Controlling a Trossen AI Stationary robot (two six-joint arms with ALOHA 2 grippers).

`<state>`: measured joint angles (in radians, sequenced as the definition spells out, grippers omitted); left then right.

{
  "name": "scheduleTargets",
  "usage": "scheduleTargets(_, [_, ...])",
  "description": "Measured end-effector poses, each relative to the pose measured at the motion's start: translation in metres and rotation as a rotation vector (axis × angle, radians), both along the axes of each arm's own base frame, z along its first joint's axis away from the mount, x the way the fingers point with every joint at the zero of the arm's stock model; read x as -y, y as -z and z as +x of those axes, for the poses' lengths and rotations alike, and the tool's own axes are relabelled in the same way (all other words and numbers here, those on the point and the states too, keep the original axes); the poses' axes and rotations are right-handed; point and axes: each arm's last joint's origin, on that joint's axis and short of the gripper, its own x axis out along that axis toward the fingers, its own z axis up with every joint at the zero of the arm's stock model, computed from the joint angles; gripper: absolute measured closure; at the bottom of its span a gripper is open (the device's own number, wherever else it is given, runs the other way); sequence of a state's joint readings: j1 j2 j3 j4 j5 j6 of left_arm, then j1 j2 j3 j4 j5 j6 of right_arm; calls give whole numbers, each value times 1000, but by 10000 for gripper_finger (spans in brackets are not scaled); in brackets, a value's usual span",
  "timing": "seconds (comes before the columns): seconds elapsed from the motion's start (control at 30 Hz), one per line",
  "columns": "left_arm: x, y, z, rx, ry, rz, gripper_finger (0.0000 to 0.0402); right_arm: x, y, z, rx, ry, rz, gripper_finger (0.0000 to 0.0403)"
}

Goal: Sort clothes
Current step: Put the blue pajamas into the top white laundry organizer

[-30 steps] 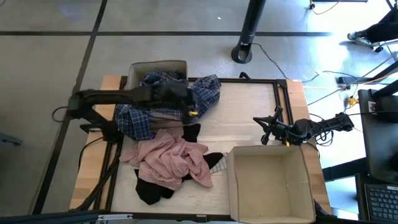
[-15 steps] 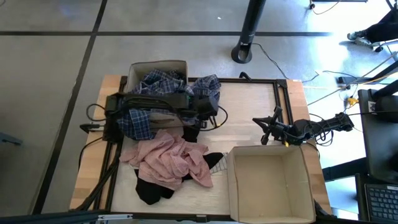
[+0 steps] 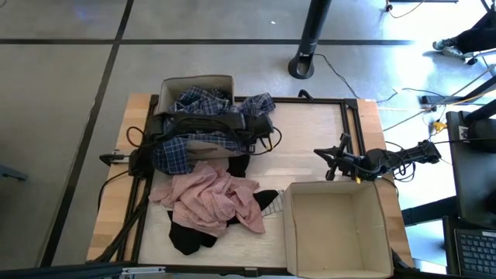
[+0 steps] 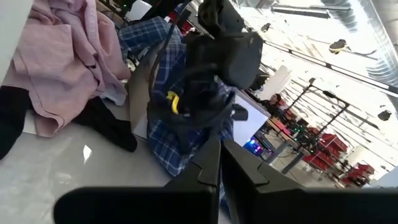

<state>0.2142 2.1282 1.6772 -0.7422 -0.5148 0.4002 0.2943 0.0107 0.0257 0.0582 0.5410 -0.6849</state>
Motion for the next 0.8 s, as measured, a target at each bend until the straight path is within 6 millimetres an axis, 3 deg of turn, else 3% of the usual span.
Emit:
scheduleTargets(0.27, [0,8,-1,-73,40,10,380,0,0,0,1,-1,0,386])
scheduleTargets(0.53, [9,-2,-2,-173,14,301,399,0,0,0,3,-2,1,386])
scheduleTargets(0.63, [17,-23,-4,-133,21,344,399,0,0,0,3,-2,1,386])
scheduleTargets(0.8, [27,-80,-23,9,-11,379,400,0,0,0,0,-2,0,386])
